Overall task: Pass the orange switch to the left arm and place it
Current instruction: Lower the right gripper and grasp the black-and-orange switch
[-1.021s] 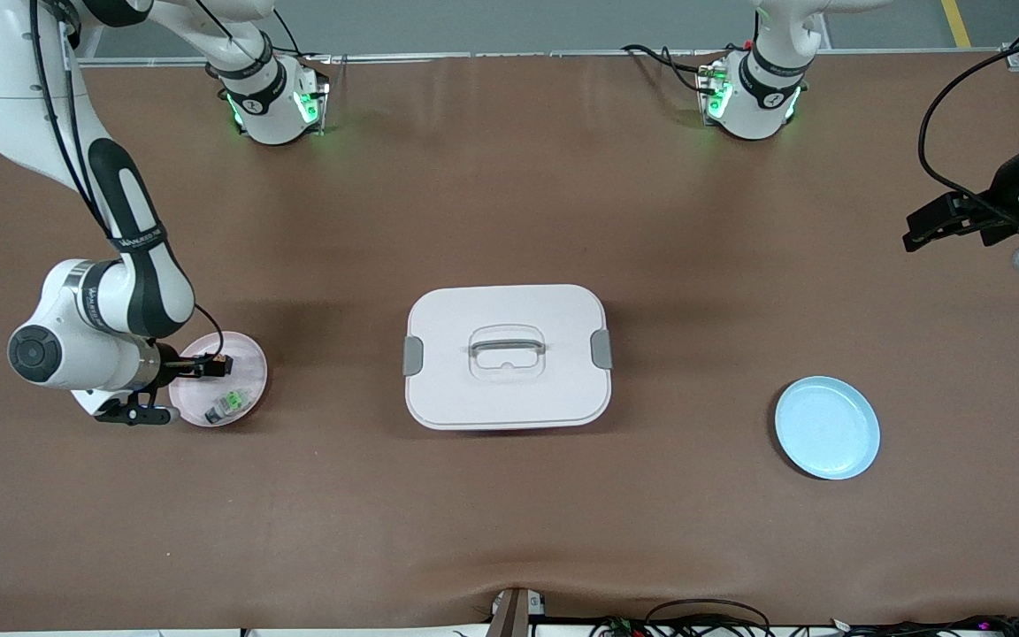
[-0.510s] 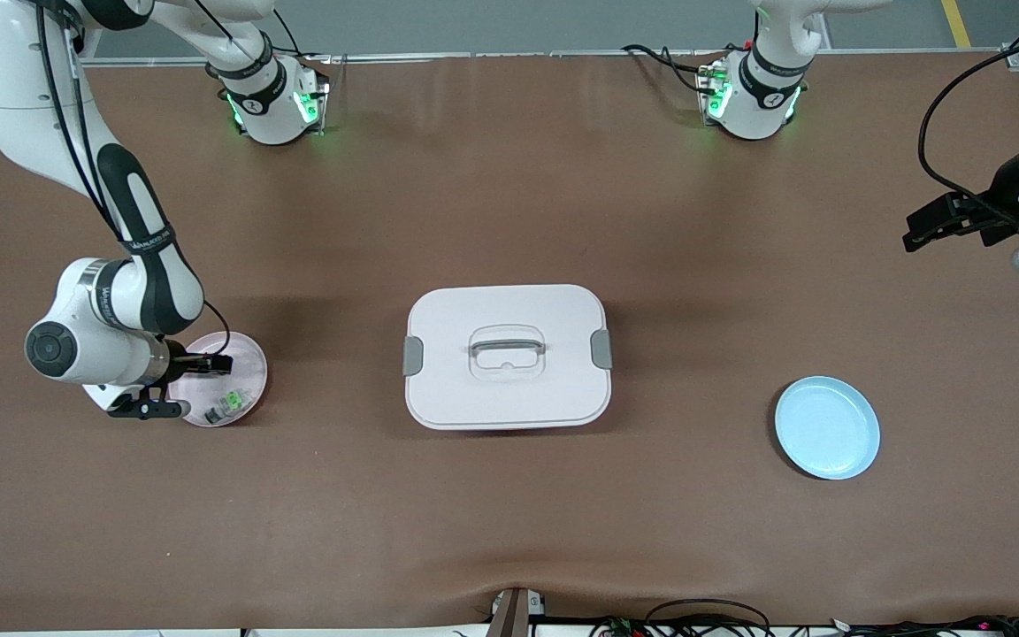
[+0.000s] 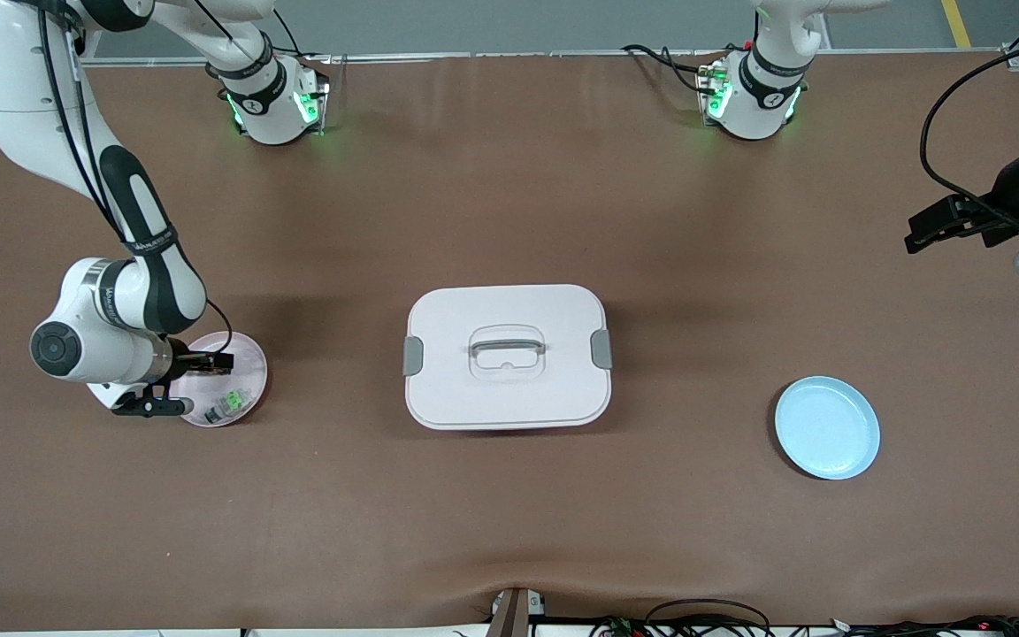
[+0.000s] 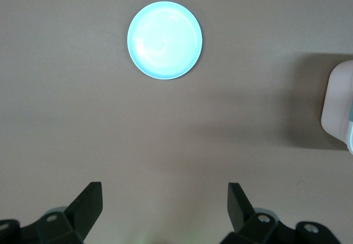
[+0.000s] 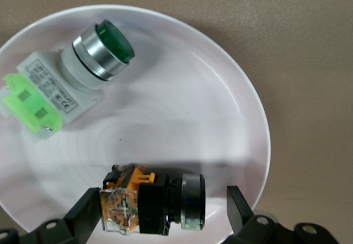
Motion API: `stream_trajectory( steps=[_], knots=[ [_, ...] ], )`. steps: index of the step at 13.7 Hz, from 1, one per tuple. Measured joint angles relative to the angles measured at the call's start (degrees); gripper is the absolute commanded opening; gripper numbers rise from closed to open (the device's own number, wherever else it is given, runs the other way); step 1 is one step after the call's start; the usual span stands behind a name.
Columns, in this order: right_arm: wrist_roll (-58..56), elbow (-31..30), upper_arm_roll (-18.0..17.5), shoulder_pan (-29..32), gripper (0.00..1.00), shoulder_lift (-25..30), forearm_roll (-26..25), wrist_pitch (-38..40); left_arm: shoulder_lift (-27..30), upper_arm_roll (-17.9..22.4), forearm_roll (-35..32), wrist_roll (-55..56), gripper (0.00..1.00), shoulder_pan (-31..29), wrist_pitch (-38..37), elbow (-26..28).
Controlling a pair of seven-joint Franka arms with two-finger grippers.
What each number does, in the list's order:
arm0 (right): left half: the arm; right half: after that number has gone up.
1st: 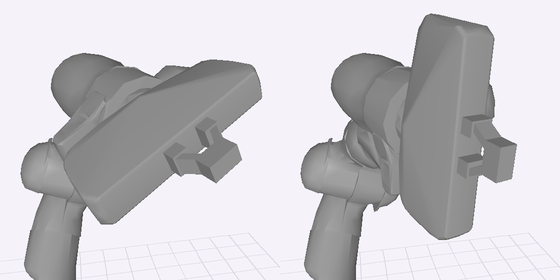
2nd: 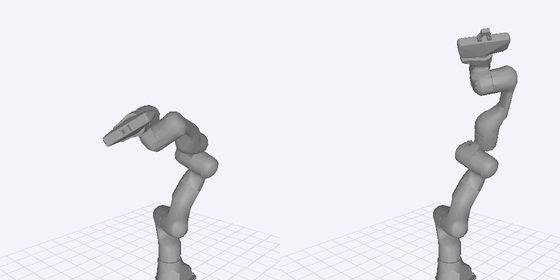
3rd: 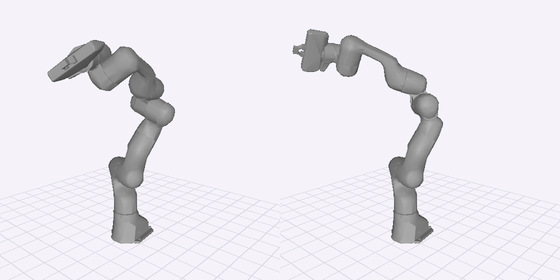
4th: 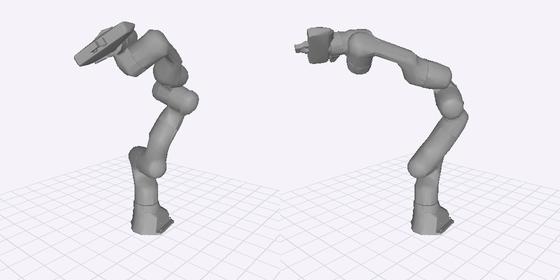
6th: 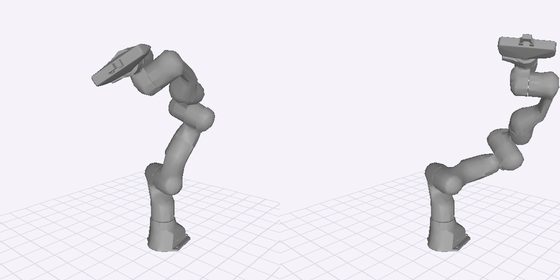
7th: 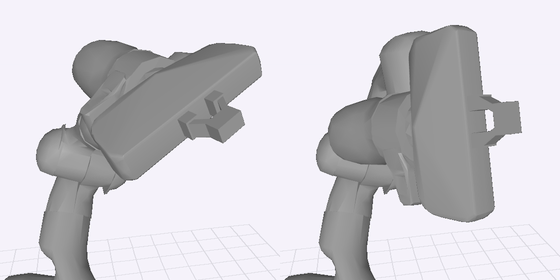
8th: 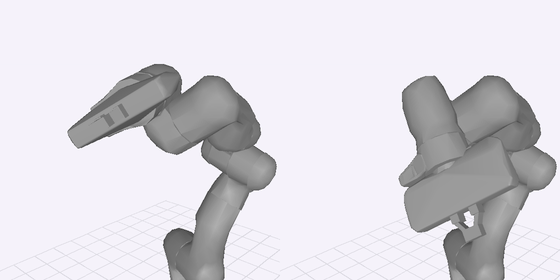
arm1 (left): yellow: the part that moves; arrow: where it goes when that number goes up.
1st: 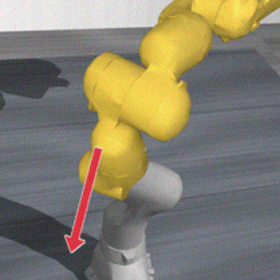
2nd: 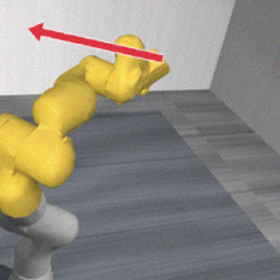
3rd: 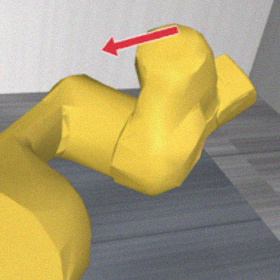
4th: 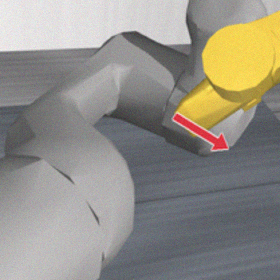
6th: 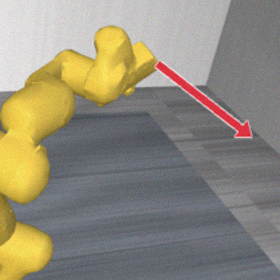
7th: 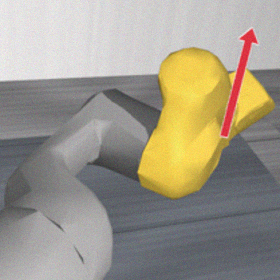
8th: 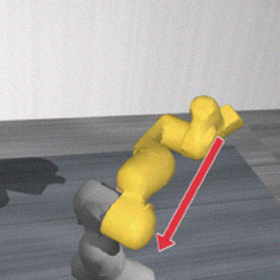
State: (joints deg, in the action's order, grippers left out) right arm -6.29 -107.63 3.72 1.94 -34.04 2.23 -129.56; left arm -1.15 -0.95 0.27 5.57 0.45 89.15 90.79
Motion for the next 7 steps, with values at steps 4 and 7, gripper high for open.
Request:
stream_trajectory(
  steps=[4,7],
  knots=[
    [-0.4,0.0,0.0,0.0,0.27,-0.5,0.0,-0.1,0.0,0.0,0.0,0.0,1.0,0.0,0.0,0.0],
    [-1.5,0.0,0.0,0.0,0.0,-0.5,0.0,-0.1,0.0,0.0,0.0,0.0,1.0,0.0,0.0,0.0]
  ],
)
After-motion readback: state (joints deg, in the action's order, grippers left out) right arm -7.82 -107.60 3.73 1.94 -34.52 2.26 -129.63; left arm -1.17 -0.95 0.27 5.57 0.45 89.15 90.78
